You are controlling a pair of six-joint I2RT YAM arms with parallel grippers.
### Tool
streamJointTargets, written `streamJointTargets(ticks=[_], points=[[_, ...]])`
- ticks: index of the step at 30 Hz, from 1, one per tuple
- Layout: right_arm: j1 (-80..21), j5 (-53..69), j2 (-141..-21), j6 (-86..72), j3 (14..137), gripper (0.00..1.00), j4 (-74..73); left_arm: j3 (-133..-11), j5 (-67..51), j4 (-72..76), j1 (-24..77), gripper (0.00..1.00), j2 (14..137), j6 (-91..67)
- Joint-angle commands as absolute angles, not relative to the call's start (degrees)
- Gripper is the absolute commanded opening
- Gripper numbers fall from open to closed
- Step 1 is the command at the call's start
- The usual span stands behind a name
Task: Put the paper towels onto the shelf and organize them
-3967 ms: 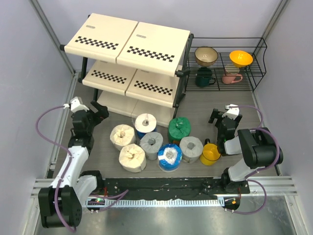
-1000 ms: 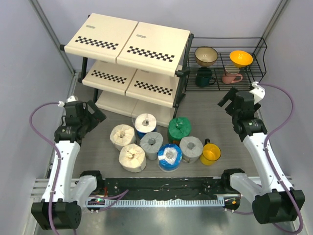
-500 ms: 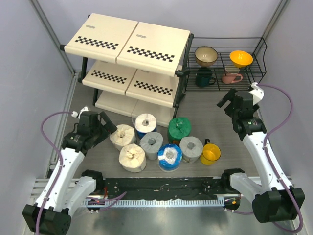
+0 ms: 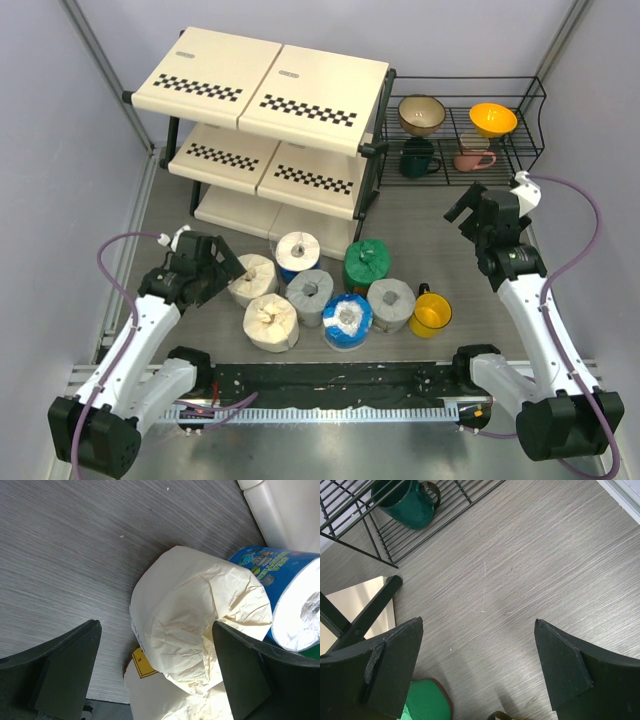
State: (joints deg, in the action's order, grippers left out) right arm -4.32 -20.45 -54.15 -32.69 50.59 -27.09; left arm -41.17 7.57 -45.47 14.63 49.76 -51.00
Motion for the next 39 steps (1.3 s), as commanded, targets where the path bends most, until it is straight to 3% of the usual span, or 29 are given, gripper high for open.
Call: streamJointTargets(ticks=[1,20,25,32,39], points=[[-4.3,-20.7,-53.8,-32.3,49.9,0.98,-26.7,-40.0,8.6,-43.0,16.0,0.98,49.6,-52.2],[-4.4,-21.0,-53.9,-30.9,50.8,0.98,-27.2,-38.3,7.1,-37.0,17.1,0.62,55.1,-52.4],[-4.3,-21.0,-54.1,-30.6,51.0,0.98,-27.3,-37.6,5.8,-35.6,17.3,0.57,55.0,-52.5],[-4.4,-21.4,-53.9,-30.6,50.7,0.98,-27.3,-39.5,6.7,-37.2,17.4,0.32,52.0,-52.9],[-4.3,-21.3,-53.5,-30.7,49.7,0.98,-27.6,-46.5,11.4,-42.4,17.3,0.30,50.1,-51.3]])
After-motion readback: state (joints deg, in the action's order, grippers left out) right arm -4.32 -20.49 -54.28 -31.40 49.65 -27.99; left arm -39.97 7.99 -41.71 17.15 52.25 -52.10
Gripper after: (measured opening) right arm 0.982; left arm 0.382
